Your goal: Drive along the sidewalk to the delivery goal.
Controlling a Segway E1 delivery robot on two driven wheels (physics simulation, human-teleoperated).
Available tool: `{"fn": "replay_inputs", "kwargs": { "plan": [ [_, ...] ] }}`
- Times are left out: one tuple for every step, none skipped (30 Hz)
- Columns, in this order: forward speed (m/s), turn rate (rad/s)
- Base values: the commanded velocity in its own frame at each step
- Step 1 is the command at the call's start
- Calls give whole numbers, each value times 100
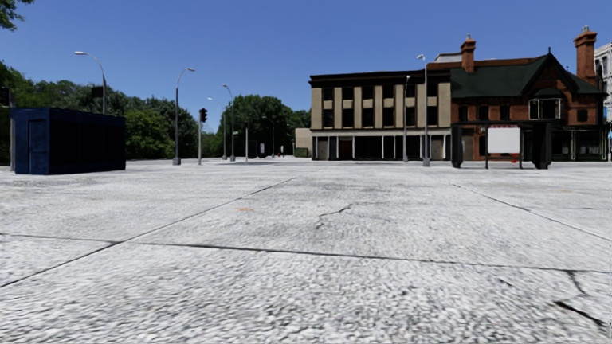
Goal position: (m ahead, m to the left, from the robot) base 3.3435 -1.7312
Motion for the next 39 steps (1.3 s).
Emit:
{"fn": "replay_inputs", "kwargs": {
  "plan": [
    [199,84],
    [199,34],
    [199,34],
    [199,0],
    [199,0],
    [199,0],
    [199,0],
    [199,0],
    [199,0],
    [199,0],
    [199,0],
    [198,0],
    [194,0],
    [190,0],
    [187,0],
    [186,0],
    [186,-39],
    [186,-39],
    [186,-88],
    [186,-120],
    [186,-120],
    [186,-120],
    [186,-120],
    [186,-120],
    [186,-120],
    [186,-51],
    [186,-5],
    [186,-5],
    [186,-2],
    [186,-1],
    [186,0],
    [186,0],
    [186,0],
    [186,0],
    [186,0],
    [186,0],
    [186,0],
    [186,0],
    [186,0]
  ]
}}
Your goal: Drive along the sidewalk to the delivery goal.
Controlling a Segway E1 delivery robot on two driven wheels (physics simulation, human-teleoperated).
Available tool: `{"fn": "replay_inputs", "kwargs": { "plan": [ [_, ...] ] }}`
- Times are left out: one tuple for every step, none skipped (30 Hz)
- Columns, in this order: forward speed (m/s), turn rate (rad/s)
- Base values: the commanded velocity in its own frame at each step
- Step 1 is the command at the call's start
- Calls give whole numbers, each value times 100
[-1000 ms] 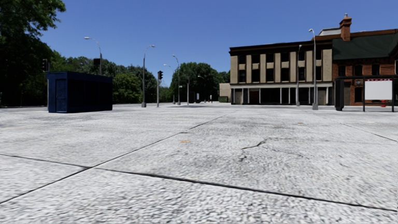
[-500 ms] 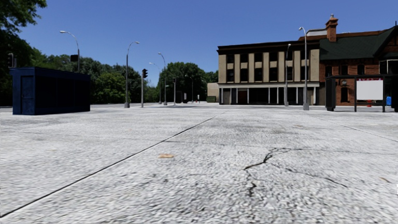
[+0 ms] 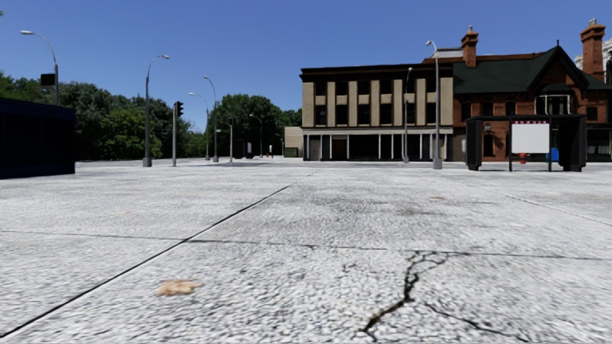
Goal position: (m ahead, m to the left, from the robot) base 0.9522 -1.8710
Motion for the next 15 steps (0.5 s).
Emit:
{"fn": "replay_inputs", "kwargs": {
  "plan": [
    [186,0],
    [186,0],
    [186,0],
    [186,0],
    [186,0],
    [186,-6],
    [186,-6],
    [186,-84],
    [186,-120],
    [186,-120],
    [186,-120],
    [186,-120],
    [186,-120],
    [186,-120],
    [186,-120]
  ]
}}
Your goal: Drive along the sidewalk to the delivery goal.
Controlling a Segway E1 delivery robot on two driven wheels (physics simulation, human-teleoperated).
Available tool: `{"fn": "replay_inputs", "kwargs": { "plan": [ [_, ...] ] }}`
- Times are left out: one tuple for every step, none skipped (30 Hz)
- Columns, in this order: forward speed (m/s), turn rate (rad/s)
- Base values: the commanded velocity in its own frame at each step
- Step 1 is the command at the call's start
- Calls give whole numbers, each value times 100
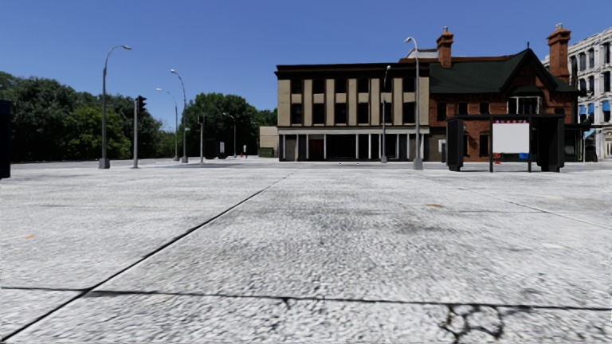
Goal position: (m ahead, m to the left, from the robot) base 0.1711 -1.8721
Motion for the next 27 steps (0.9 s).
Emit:
{"fn": "replay_inputs", "kwargs": {
  "plan": [
    [186,-120],
    [186,-120],
    [186,-120],
    [186,-120],
    [186,-120],
    [186,-120],
    [186,-120],
    [183,-120],
    [171,-82],
    [148,-5],
    [118,-2],
    [73,-1],
    [30,0],
    [0,0],
    [0,0],
    [0,0],
    [0,0],
    [0,0],
    [0,0],
    [0,0],
    [0,0],
    [0,0],
    [0,0],
    [0,0],
    [0,0],
    [0,0],
    [0,0]
  ]
}}
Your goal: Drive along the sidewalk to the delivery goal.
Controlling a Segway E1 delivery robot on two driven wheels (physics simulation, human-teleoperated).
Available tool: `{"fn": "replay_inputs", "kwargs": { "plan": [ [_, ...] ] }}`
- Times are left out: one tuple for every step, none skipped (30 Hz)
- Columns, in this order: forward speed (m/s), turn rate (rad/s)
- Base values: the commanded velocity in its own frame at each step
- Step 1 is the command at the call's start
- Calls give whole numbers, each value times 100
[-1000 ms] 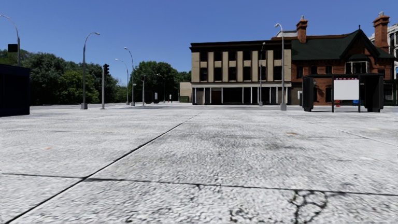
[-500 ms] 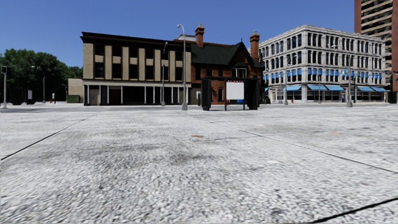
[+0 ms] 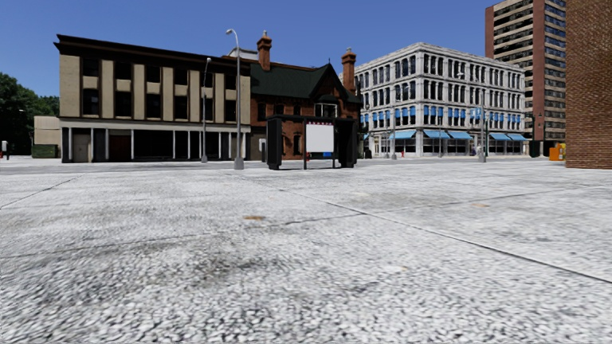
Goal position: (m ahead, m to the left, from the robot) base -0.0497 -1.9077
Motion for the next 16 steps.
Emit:
{"fn": "replay_inputs", "kwargs": {
  "plan": [
    [0,0],
    [0,0],
    [0,0],
    [0,0],
    [0,0],
    [0,0],
    [0,0],
    [0,0],
    [0,0],
    [0,0],
    [0,0],
    [0,0],
    [0,0],
    [0,0],
    [0,0],
    [0,0]
  ]
}}
